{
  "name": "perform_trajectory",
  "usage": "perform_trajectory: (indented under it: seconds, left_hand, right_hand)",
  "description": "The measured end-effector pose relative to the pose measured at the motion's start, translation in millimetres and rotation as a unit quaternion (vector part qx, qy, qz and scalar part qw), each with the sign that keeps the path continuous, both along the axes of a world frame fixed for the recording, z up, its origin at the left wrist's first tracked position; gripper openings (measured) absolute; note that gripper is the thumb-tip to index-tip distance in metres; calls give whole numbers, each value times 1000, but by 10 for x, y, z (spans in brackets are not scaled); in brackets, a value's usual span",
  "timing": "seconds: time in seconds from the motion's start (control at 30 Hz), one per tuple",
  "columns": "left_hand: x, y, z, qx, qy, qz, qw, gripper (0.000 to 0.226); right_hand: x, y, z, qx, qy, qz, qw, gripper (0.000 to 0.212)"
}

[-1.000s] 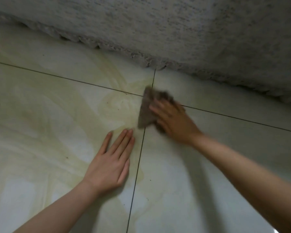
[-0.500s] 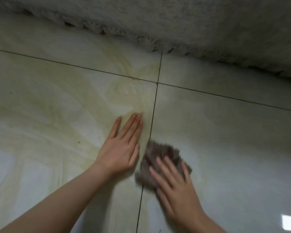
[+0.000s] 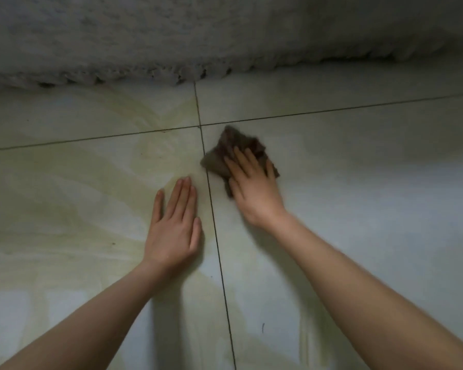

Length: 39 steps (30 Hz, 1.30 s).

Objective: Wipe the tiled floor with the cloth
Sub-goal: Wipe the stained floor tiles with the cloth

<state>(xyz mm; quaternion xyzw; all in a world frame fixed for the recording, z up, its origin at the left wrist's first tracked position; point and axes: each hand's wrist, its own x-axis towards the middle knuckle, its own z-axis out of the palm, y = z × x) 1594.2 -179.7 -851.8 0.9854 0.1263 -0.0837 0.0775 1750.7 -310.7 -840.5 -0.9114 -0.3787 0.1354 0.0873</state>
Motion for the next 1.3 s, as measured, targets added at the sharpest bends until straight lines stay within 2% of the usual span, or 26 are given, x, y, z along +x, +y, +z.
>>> perform_trajectory:
  seconds: [0.1,0.2,0.27,0.33,0.37,0.43,0.53,0.6,0.63,0.67,0.73,0.83,0.9,0.93,0.97,1.0,1.03,1.1,1.13,1.17,1.2,1.23,1.3]
  left_hand:
    - [-5,-19,13,-15,-14,7,1000,66]
    - [-14,-25,-23,-26,-33,5,999,66]
    - [-11,-21,-9,-35,-21,5,999,67]
    - [-8,-15,46,-44,13,0,999,68]
    - [8,2,70,-40,27,-6,999,69]
    - [66,61,130,-13,47,-32,998,70]
    - [169,103,238,13,44,-118,992,69]
    - [280,70,284,26,52,-192,980,69]
    - [357,40,292,27,60,-219,973,69]
    - [440,-7,290,25,69,-240,968,69]
    - [598,-152,274,3,71,-267,961,69]
    - [760,-441,239,-68,35,-297,952,68]
    - [808,-621,176,-78,26,-331,940,66]
    - [819,-705,132,-73,25,-351,933,66]
    - [822,-786,87,-68,27,-371,926,67]
    - [816,-854,50,-59,33,-390,918,67]
    - [807,-902,22,-50,39,-403,913,68]
    - [798,-951,-3,-39,37,-409,911,70]
    - [795,-956,0,-39,37,-410,911,70]
    - [793,-954,9,-40,40,-412,909,70]
    - [794,-947,16,-43,41,-414,908,70]
    - [792,-936,17,-46,41,-415,908,70]
    - [799,-931,16,-48,41,-419,906,70]
  right_hand:
    - [-977,-739,27,25,1,12,1000,52]
    - [-1895,-1437,30,0,18,73,997,55]
    - [-1995,-1674,91,-31,34,142,989,59]
    - [-1740,-1798,172,-48,50,142,987,59]
    - [-1515,-1836,191,-29,47,89,994,56]
    - [-951,-1919,199,4,41,-85,996,48]
    - [-374,-1939,142,-17,37,-343,939,49]
    - [-403,-1659,78,-27,17,-443,896,52]
    - [-544,-1468,35,-25,-9,-460,887,53]
    - [-745,-1260,11,-22,-37,-448,893,53]
    - [-1280,-910,-20,-15,-56,-359,932,53]
    - [-2082,-869,-16,-1,-1,-137,991,50]
    - [-2160,-1323,33,-43,32,-50,997,54]
    - [-2113,-1597,35,-71,14,-62,995,54]
    - [-2041,-1873,40,-82,0,-132,988,53]
    - [-1965,-2139,57,-79,1,-247,966,51]
    - [-1898,-2361,96,-77,12,-373,924,50]
    - [-1848,-2525,153,-101,75,-580,805,52]
    - [-1864,-2446,149,-118,105,-639,753,55]
    - [-1884,-2276,136,-135,120,-670,720,56]
    - [-1893,-2035,122,-143,129,-673,714,56]
    - [-1890,-1760,115,-137,127,-653,734,57]
    - [-1887,-1265,121,-118,82,-555,819,58]
